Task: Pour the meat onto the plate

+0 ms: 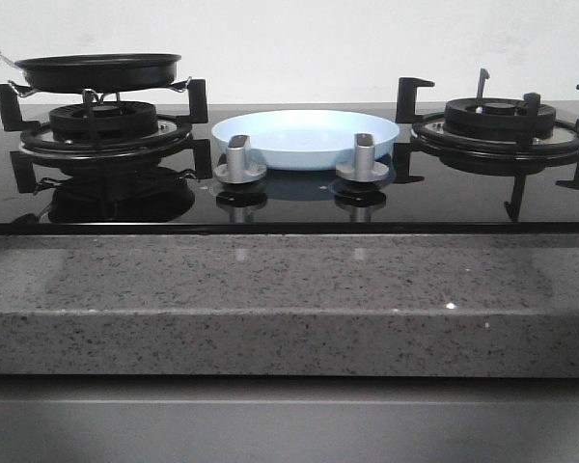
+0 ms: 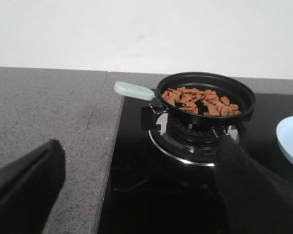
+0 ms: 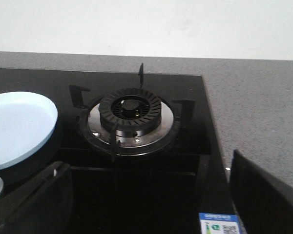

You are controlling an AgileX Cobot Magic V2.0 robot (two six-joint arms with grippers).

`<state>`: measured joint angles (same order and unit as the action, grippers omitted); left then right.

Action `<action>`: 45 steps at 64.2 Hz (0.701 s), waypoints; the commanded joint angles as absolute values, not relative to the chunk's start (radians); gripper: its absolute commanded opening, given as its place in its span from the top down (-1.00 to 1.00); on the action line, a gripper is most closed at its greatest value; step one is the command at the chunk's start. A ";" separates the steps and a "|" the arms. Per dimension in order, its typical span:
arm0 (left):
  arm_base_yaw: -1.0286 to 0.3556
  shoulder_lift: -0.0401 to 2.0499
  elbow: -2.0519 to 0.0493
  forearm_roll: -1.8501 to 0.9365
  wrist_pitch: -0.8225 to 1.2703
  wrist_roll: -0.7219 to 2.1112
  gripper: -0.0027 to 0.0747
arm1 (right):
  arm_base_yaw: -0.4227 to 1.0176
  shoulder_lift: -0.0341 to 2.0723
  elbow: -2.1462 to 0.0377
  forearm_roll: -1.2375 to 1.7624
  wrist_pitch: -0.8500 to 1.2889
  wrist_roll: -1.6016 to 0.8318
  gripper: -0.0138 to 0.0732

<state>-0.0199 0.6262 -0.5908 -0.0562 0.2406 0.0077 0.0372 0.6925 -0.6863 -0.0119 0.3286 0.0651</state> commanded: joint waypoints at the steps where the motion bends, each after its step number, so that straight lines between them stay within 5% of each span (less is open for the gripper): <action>1: -0.029 0.634 -0.630 -0.063 0.155 0.000 -0.55 | 0.063 0.779 -0.787 0.006 0.286 0.061 -0.84; 45: -0.029 0.634 -0.630 -0.063 0.155 0.000 -0.52 | 0.313 1.667 -1.708 0.000 0.849 0.012 -0.84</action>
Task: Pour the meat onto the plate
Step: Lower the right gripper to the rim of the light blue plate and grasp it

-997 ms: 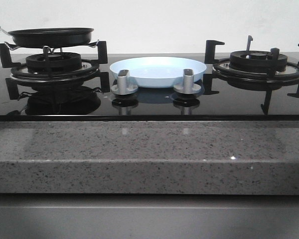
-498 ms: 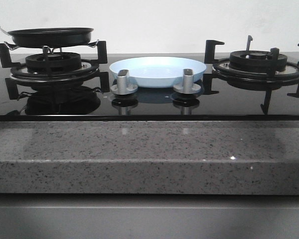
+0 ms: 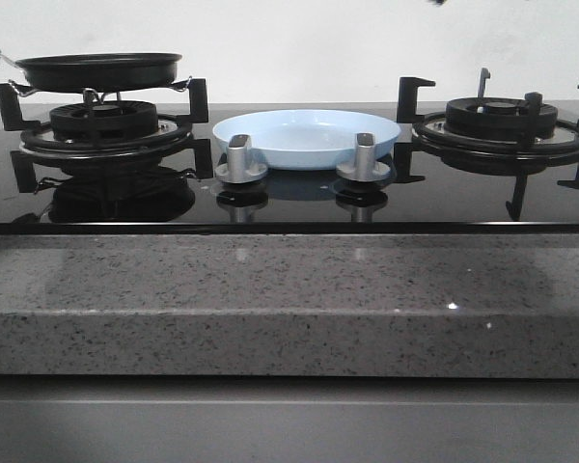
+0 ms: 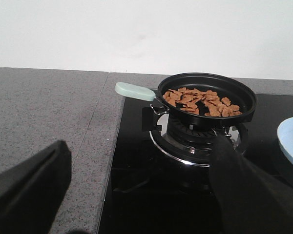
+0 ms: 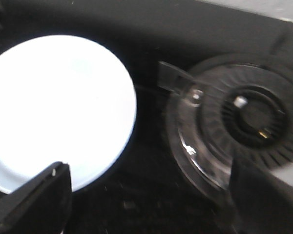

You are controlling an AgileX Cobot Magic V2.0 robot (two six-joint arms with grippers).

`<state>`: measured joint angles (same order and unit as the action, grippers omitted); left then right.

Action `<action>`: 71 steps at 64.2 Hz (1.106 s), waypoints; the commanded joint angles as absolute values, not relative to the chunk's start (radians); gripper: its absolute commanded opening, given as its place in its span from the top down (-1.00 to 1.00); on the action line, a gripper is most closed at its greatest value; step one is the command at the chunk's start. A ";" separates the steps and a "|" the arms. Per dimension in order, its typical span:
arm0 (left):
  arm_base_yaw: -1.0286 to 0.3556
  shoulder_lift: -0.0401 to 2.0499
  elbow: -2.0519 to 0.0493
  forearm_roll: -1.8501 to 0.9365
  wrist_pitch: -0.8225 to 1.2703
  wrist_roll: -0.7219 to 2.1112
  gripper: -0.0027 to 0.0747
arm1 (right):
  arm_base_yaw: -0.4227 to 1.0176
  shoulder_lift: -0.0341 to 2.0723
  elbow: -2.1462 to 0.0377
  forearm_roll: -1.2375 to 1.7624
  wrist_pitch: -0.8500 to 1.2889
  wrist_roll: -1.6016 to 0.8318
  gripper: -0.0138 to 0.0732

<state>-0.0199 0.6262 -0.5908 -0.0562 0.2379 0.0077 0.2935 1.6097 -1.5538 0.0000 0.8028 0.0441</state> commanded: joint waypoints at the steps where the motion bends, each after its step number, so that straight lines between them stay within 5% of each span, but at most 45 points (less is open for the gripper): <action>1: -0.029 0.634 -0.630 -0.063 0.155 0.000 -0.52 | 0.316 1.686 -1.732 0.000 0.865 0.007 -0.84; 31: -0.029 0.634 -0.630 -0.063 0.155 0.000 -0.52 | 0.339 2.125 -2.334 0.000 1.275 -0.008 -0.31; 71: -0.029 0.634 -0.630 -0.063 0.155 0.000 -0.52 | 0.287 2.176 -2.360 0.026 1.321 -0.010 -0.26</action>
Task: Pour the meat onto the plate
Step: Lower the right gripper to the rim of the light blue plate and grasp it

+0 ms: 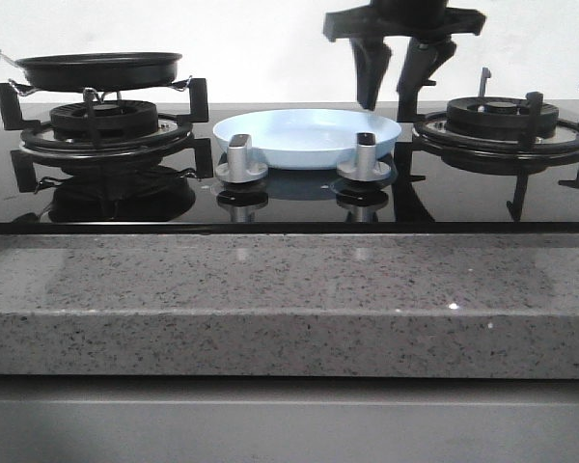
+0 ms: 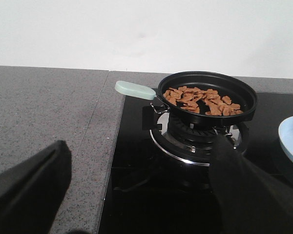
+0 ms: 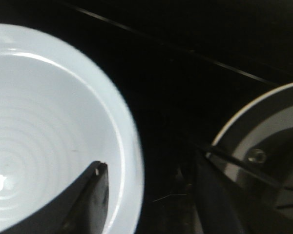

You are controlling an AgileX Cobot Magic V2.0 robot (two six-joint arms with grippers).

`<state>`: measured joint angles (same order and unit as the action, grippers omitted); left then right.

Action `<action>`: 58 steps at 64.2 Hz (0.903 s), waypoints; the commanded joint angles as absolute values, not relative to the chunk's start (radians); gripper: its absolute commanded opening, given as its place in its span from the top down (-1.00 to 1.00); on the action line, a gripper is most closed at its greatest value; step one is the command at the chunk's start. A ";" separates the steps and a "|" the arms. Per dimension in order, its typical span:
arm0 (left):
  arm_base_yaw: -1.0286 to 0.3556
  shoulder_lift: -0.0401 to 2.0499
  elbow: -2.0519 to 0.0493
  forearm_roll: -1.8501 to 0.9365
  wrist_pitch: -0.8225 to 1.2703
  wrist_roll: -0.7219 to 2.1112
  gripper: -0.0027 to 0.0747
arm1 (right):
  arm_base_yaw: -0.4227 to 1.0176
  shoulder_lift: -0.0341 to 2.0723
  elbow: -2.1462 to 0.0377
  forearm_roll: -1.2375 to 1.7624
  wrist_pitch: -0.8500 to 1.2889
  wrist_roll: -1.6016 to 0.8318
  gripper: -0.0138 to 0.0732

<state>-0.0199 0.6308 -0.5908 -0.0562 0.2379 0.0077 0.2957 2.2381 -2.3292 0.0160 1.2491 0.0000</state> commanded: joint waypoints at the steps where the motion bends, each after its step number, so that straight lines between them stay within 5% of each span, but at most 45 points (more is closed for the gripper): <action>1: -0.029 0.634 -0.630 -0.063 0.155 0.000 -0.52 | 0.287 2.176 -2.360 0.026 1.321 -0.010 -0.26; 35: -0.029 0.634 -0.630 -0.063 0.155 0.000 -0.52 | 0.287 2.226 -2.360 0.088 1.336 -0.025 -0.24; 51: -0.029 0.634 -0.630 -0.063 0.155 0.000 -0.52 | 0.289 2.248 -2.360 0.091 1.339 -0.025 0.00; 58: -0.029 0.634 -0.630 -0.063 0.155 0.000 -0.52 | 0.288 2.248 -2.360 0.091 1.339 -0.025 0.33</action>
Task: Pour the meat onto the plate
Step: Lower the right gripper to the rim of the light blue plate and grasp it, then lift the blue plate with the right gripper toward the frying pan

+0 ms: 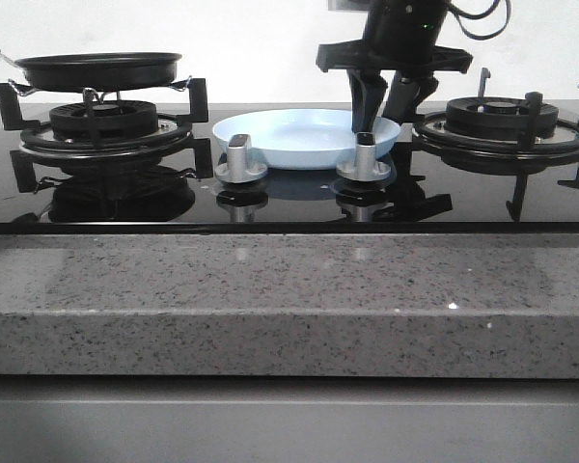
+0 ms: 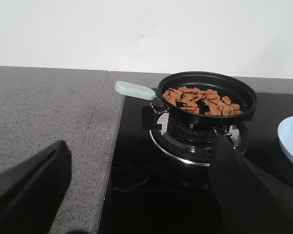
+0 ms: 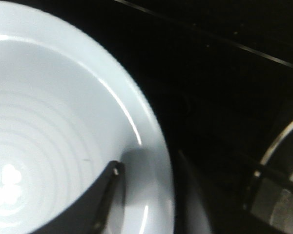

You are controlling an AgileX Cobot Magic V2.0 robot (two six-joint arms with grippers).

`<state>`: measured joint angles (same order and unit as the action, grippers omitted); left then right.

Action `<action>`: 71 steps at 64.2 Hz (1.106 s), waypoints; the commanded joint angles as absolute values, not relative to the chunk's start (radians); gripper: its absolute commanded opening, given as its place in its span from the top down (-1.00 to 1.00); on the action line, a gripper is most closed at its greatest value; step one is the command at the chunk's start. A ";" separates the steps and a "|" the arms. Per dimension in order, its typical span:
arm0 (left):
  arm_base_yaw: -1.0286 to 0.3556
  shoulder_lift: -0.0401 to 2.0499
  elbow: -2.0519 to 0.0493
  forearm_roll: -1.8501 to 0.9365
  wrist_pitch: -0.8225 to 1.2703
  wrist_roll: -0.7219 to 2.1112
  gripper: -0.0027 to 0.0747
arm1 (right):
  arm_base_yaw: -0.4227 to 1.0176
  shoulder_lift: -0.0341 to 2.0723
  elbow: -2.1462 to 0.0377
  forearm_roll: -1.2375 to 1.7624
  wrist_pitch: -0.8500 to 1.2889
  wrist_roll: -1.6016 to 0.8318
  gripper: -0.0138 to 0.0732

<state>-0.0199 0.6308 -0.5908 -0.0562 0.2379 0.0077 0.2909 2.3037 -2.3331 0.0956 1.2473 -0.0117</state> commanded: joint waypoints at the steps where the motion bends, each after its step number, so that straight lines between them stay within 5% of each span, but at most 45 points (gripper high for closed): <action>1: -0.029 0.634 -0.630 -0.063 0.155 0.000 -0.52 | 0.288 2.248 -2.360 0.091 1.339 -0.025 0.39; 10: -0.029 0.634 -0.630 -0.063 0.155 0.000 -0.52 | 0.288 2.245 -2.360 0.091 1.339 -0.025 0.86; 53: -0.029 0.634 -0.630 -0.063 0.155 0.000 -0.52 | 0.276 2.029 -2.356 0.167 1.342 -0.025 0.83; 71: -0.029 0.634 -0.630 -0.063 0.155 0.000 -0.52 | 0.281 1.893 -2.089 0.323 1.268 -0.071 0.83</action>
